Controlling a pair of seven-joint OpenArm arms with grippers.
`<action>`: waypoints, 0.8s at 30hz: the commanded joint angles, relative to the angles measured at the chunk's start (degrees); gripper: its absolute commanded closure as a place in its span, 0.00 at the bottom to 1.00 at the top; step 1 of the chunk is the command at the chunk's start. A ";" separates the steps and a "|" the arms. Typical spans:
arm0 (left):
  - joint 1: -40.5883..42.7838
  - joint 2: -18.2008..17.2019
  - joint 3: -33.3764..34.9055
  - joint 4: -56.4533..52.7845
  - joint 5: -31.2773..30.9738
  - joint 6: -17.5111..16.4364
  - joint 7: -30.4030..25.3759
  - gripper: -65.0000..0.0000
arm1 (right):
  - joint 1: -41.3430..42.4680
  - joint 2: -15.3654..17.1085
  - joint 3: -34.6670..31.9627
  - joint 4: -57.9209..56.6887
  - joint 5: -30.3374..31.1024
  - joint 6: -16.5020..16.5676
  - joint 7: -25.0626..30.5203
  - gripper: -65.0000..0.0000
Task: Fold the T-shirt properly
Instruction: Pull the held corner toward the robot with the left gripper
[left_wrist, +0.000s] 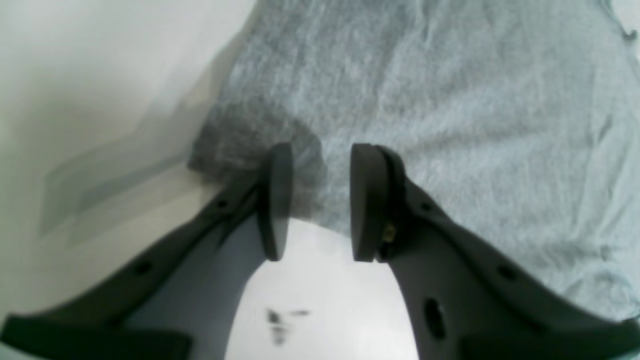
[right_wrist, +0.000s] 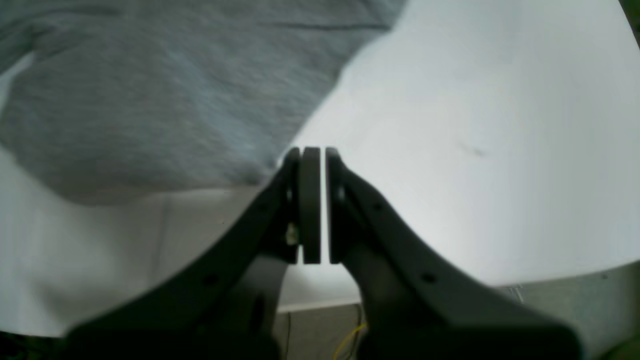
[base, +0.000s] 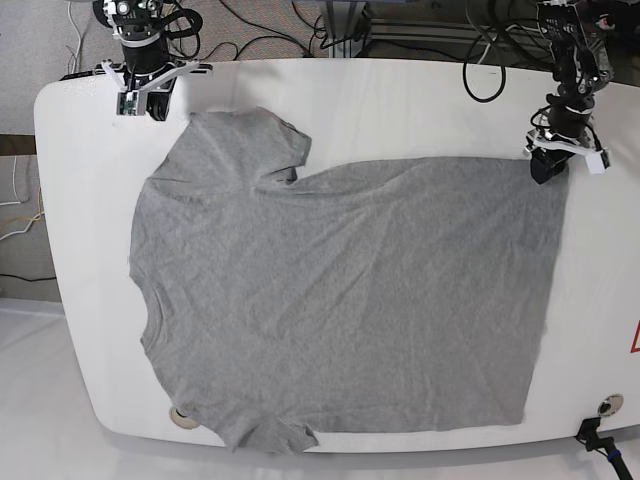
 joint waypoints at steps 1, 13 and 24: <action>0.67 -0.64 -0.30 -0.11 2.10 2.13 2.38 0.69 | -0.29 0.34 0.19 1.00 0.36 0.29 1.70 0.97; 0.31 -1.96 -0.04 0.33 2.10 -2.27 2.38 0.68 | -0.29 -1.94 0.28 1.00 0.45 2.04 1.79 0.72; 0.84 -2.57 -1.09 10.00 2.36 -0.42 2.55 0.43 | 0.50 -1.94 0.19 1.00 0.45 2.04 1.79 0.71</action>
